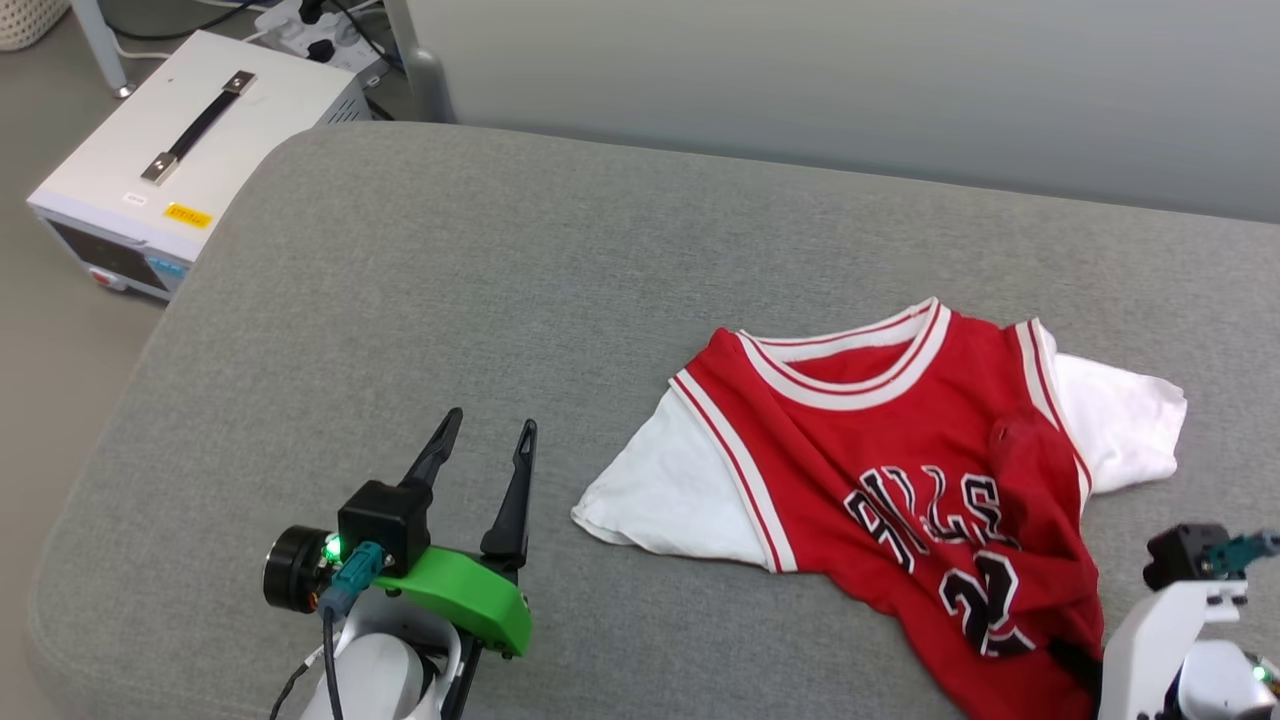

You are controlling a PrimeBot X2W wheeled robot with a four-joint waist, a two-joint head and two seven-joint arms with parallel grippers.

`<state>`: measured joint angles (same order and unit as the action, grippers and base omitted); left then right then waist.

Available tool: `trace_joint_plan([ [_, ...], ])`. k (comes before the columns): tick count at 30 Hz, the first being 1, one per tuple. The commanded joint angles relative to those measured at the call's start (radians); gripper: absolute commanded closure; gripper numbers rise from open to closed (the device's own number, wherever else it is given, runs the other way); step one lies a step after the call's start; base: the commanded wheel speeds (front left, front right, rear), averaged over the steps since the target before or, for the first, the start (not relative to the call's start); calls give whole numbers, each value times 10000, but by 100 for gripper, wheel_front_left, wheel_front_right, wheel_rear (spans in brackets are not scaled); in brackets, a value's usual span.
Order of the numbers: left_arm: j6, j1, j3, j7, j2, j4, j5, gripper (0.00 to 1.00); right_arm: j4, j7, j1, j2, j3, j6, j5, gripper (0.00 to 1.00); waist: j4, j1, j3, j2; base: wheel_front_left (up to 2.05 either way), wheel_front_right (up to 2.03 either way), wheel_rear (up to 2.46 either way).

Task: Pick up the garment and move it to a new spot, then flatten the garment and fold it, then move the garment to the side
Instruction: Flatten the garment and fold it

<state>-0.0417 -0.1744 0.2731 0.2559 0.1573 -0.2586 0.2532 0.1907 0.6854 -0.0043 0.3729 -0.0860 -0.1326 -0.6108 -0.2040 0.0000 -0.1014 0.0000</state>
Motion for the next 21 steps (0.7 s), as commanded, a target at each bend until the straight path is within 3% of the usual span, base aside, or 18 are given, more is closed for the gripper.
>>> trace_joint_plan([
  [1,-87,158,-43,58,-35,-80,-104,0,-59,216,493,-210,121,19,201,100,138,0,104,0,0,0,0],
  [6,-213,172,-5,58,-67,-481,-119,0,-991,603,1241,-1187,730,19,643,100,283,0,115,0,0,0,0],
  [7,-239,158,12,59,-61,-549,-116,0,-1151,523,1257,-1291,823,19,745,73,304,0,117,0,0,0,0],
  [8,-261,138,16,59,-59,-616,-105,0,-1339,411,1250,-1395,922,19,844,0,333,0,122,0,0,0,0],
  [11,-298,73,8,59,-29,-752,-55,0,-1938,45,1131,-1451,976,19,914,0,431,0,137,0,0,0,0],
  [16,-423,-109,27,-110,61,-711,156,0,-3126,-1406,884,-653,531,19,1256,0,669,0,49,0,0,0,0],
  [21,-589,-258,254,-1063,249,-373,405,0,-3859,-2951,545,-458,860,19,1408,0,912,0,-138,0,0,0,0],
])
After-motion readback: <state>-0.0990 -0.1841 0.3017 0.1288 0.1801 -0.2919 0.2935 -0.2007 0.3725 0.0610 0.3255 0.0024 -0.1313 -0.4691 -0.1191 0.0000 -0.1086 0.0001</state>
